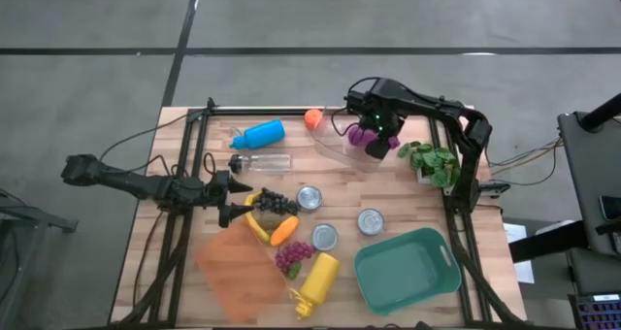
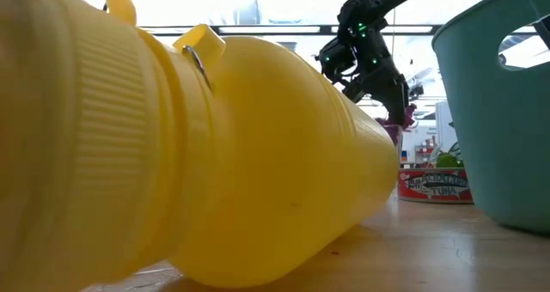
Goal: Pick & Place Food Item
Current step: Put the purple water bottle into the transparent bin
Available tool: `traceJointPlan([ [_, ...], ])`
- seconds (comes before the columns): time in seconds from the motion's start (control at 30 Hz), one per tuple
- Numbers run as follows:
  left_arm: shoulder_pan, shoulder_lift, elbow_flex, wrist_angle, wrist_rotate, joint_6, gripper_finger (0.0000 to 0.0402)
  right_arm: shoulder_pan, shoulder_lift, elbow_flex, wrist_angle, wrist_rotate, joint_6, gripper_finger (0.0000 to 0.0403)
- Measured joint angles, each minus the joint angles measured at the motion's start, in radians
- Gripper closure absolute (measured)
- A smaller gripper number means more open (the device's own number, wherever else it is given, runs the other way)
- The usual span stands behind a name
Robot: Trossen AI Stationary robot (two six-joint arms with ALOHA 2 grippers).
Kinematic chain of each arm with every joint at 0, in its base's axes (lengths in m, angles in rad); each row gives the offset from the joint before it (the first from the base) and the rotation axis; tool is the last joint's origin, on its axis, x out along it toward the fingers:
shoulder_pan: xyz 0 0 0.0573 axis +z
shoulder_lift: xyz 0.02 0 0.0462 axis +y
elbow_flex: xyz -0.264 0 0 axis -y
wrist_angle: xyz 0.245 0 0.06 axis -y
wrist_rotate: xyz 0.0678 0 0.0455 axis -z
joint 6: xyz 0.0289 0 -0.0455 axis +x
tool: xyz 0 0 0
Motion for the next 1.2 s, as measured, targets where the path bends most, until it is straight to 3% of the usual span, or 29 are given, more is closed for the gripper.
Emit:
traceJointPlan([
  [0.43,0.0,0.0,0.0,0.0,0.0,0.0,0.0018,0.0,0.0,0.0,-0.001,-0.006,0.0,0.0186],
  [0.77,0.0,0.0,0.0,0.0,0.0,0.0,0.0018,-0.003,0.0,0.0,-0.001,0.022,0.003,0.0141],
  [1.2,0.0,0.0,0.0,0.0,0.0,0.0,0.0018,-0.002,-0.002,0.0,-0.001,-0.032,0.007,0.0136],
])
